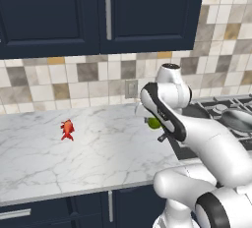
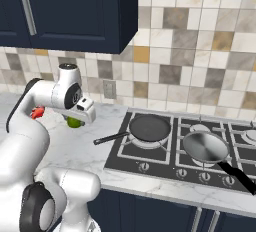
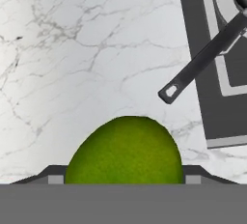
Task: Place both pans onto different burners. Then place the lime and the fish on different pans.
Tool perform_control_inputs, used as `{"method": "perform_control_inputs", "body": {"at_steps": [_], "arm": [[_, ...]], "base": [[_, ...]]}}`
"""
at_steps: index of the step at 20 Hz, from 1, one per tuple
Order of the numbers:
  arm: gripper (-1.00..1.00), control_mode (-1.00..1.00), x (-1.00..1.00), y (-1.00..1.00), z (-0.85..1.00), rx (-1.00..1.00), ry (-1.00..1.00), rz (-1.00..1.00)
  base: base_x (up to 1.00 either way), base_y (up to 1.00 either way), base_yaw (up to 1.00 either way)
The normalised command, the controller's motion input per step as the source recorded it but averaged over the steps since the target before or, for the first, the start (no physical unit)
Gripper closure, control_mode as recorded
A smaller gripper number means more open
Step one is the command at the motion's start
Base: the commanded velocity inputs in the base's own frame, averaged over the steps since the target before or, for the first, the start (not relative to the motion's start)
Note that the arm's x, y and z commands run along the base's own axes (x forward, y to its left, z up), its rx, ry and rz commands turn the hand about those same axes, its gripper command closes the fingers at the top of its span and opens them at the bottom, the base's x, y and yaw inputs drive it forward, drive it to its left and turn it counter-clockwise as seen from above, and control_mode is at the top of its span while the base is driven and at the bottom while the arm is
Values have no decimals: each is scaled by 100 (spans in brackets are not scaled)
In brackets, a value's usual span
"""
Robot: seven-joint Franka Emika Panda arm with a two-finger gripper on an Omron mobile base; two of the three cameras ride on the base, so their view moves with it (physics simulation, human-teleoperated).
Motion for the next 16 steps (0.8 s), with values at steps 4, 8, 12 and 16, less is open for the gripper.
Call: {"method": "perform_control_inputs", "body": {"at_steps": [4,8,12,16], "arm": [[100,-100,0,-59,10,-2,3,-1],[100,-100,0,-57,0,-8,0,-2],[100,-100,0,-61,0,-8,0,-1],[100,-100,0,-74,0,-4,0,0]], "base": [[0,0,0],[0,0,0],[0,0,0],[0,0,0]]}}
